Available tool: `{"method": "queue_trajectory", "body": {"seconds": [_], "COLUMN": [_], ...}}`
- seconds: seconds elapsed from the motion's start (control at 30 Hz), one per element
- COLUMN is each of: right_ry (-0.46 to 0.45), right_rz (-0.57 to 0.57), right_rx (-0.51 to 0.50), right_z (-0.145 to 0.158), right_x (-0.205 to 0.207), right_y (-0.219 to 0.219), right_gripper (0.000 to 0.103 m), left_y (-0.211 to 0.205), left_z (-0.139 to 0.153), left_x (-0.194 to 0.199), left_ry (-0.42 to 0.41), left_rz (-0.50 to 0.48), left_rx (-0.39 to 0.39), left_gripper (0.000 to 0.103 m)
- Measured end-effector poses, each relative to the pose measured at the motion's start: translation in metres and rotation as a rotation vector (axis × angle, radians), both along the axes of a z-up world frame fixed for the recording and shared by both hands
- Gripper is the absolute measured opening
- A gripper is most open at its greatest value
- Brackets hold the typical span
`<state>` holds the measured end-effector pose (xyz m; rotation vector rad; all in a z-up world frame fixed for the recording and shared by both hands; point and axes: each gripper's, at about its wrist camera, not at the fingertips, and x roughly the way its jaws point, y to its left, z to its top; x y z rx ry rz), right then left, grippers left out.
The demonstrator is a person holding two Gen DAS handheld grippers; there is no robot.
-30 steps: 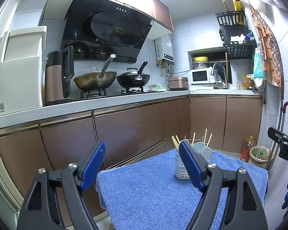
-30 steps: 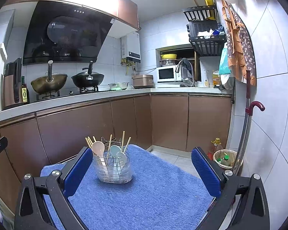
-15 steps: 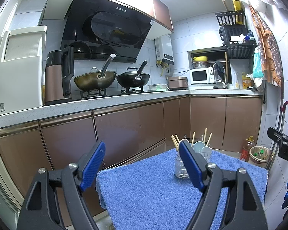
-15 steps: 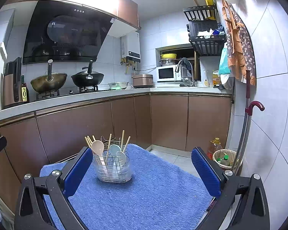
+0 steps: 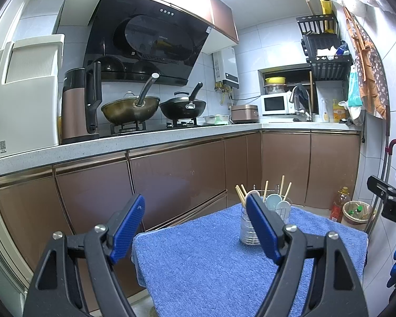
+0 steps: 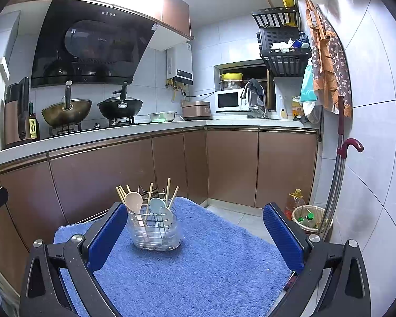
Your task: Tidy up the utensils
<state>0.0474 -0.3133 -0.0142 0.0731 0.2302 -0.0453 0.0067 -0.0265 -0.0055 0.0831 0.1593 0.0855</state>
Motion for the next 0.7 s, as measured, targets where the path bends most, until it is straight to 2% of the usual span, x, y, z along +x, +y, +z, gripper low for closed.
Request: {"method": "queue_trajectory", "body": {"seconds": [0.7], "right_ry": [0.002], "right_rz": [0.002], "right_rx": [-0.001], "right_z": [-0.0004], "right_x": [-0.0003], "right_y": [-0.0028], "right_gripper": [0.103], "left_y": [0.0041], "left_z": [-0.0045], "left_x": [0.0014], "left_ry": [0.019], "left_rz": [-0.003], "left_rx": [-0.012], "left_gripper": [0.078]}}
